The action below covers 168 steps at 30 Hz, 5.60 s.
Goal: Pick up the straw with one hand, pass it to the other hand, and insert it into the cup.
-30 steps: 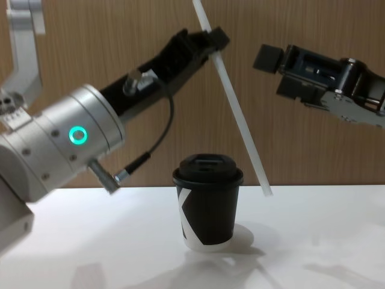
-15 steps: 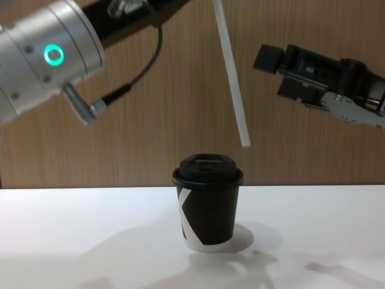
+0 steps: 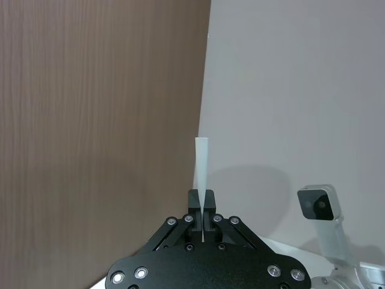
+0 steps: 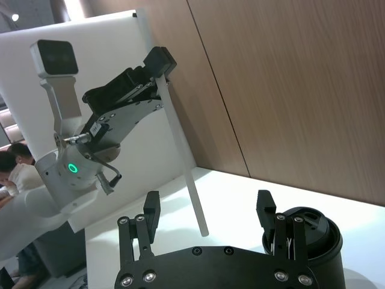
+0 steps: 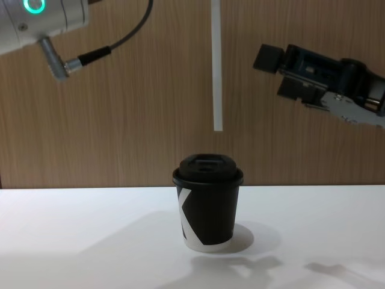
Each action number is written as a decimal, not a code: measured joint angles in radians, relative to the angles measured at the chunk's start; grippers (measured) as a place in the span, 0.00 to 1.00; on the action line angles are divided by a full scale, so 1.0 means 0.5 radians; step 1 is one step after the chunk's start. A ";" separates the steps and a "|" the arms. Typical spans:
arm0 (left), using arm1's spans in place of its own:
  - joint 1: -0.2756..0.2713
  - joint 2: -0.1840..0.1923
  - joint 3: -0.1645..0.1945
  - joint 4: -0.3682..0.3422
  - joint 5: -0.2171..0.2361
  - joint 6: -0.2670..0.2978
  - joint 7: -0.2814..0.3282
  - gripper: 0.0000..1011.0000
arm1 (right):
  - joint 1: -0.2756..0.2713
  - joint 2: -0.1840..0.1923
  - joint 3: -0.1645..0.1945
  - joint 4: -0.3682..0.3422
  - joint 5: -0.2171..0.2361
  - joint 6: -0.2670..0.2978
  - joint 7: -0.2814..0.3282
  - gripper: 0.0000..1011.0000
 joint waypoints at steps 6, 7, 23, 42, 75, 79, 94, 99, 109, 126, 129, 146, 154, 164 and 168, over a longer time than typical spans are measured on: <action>0.001 0.015 -0.024 -0.041 0.033 0.022 0.052 0.02 | 0.000 0.000 0.000 0.000 0.000 0.000 0.000 0.99; 0.004 0.015 -0.027 -0.044 0.036 0.022 0.058 0.02 | 0.000 0.000 0.000 0.000 0.000 0.000 0.000 0.99; 0.153 0.018 -0.125 -0.051 0.094 -0.098 0.143 0.02 | 0.000 0.000 0.000 0.000 0.000 0.000 0.000 0.99; 0.221 -0.040 -0.134 -0.062 0.257 -0.146 0.308 0.02 | 0.000 0.000 0.000 0.000 0.000 0.000 0.000 0.99; 0.154 -0.173 -0.105 0.138 0.445 -0.214 0.324 0.02 | 0.000 0.000 0.000 0.000 0.000 0.000 0.000 0.99; 0.136 -0.186 -0.104 0.177 0.450 -0.219 0.307 0.02 | 0.000 0.000 0.000 0.000 0.000 0.000 0.000 0.99; 0.026 -0.266 -0.093 0.387 0.466 -0.239 0.197 0.02 | 0.000 0.000 0.000 0.000 0.000 0.000 0.000 0.99; -0.012 -0.290 -0.090 0.456 0.466 -0.243 0.160 0.02 | 0.000 0.000 0.000 0.000 0.000 0.000 0.000 0.99; -0.115 -0.318 -0.101 0.654 0.446 -0.263 0.015 0.02 | 0.000 0.000 0.000 0.000 0.000 0.000 0.000 0.99; -0.260 -0.364 -0.124 0.955 0.393 -0.303 -0.232 0.02 | 0.000 0.000 0.000 0.000 0.000 0.000 0.000 0.99; -0.273 -0.373 -0.125 0.968 0.390 -0.307 -0.254 0.02 | 0.000 0.000 0.000 0.000 0.000 0.000 0.000 0.99; -0.290 -0.389 -0.106 0.869 0.391 -0.312 -0.286 0.02 | 0.000 0.000 0.000 0.000 0.000 0.000 0.000 0.99; -0.270 -0.384 -0.087 0.803 0.383 -0.287 -0.272 0.02 | 0.000 0.000 0.000 0.000 0.000 0.000 0.000 0.99; -0.230 -0.369 -0.066 0.734 0.363 -0.251 -0.238 0.02 | 0.000 0.000 0.000 0.000 0.000 0.000 0.000 0.99; -0.216 -0.362 -0.062 0.715 0.356 -0.240 -0.226 0.02 | 0.000 0.000 0.000 0.000 0.000 0.000 0.000 0.99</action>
